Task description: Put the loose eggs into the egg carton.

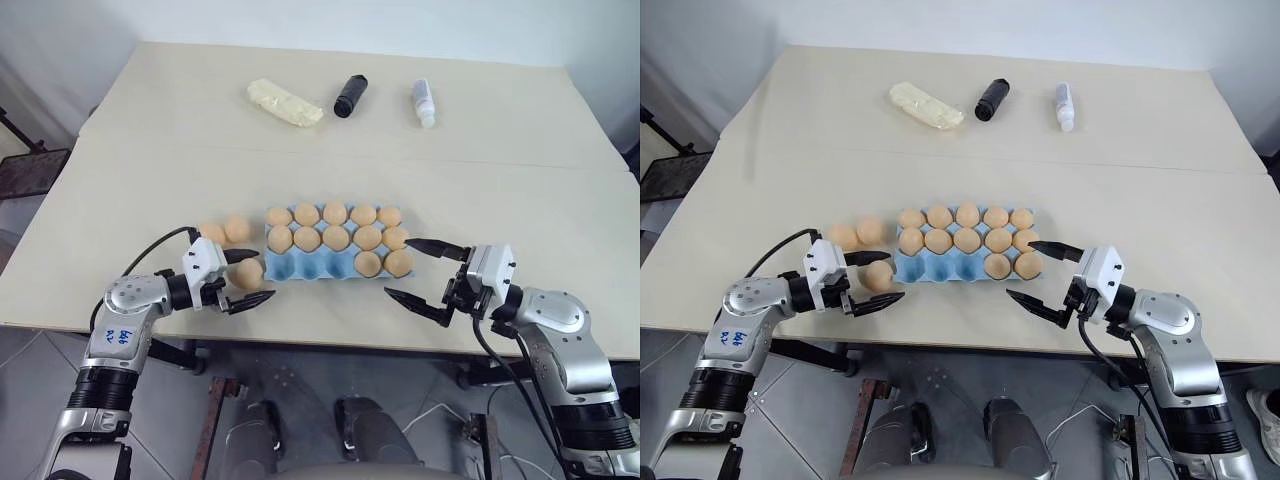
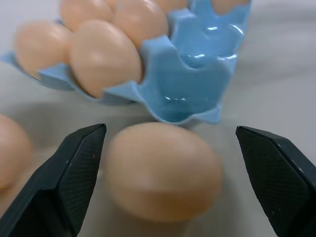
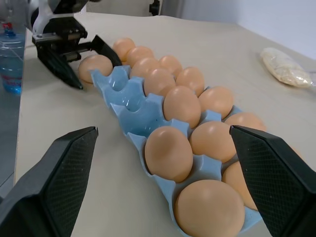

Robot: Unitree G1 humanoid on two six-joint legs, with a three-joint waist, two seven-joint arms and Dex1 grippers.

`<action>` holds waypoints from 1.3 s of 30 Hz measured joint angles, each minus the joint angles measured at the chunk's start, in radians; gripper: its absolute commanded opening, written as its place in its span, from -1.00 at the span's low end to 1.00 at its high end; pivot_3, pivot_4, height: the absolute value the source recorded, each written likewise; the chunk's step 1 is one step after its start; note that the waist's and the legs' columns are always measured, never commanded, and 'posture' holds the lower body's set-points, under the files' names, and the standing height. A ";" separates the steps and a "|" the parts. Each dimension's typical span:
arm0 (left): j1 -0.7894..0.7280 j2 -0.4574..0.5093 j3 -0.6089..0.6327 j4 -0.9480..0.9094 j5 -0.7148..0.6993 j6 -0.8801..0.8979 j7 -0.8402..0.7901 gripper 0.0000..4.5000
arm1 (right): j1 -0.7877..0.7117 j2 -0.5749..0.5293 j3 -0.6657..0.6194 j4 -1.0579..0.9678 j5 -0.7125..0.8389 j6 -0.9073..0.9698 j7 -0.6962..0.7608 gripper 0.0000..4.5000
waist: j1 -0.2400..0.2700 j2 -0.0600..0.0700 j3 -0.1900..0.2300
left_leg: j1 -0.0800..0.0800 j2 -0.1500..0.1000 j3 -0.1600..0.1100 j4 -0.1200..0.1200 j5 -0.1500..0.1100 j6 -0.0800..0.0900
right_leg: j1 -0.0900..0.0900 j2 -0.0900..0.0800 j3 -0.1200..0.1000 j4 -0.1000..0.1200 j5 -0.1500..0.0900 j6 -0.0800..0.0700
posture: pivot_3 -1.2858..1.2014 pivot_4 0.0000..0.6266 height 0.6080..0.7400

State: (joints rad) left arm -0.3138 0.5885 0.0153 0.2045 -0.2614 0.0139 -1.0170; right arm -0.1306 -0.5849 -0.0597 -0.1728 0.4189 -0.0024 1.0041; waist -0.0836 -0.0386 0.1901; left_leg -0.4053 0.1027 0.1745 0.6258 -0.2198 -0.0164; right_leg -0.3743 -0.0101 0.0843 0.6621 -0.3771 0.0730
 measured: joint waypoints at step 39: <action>-0.468 -0.277 -0.246 0.253 0.039 0.019 -0.188 0.29 | 0.275 -0.047 -0.184 -0.183 0.014 0.012 -0.095 1.00 | 0.025 0.001 0.000 | 0.000 -0.003 0.000 0.004 -0.001 0.001 | 0.001 0.002 0.002 0.001 0.001 0.002 | 0.03 -0.52 1.00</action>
State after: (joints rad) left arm -0.7821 0.3116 -0.2308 0.4577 -0.2225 0.0327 -1.2049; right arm 0.1448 -0.6324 -0.2440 -0.3553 0.4324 0.0094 0.9090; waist -0.0586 -0.0381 0.1904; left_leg -0.4055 0.0998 0.1745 0.6298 -0.2203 -0.0157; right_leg -0.3734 -0.0086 0.0861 0.6628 -0.3765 0.0749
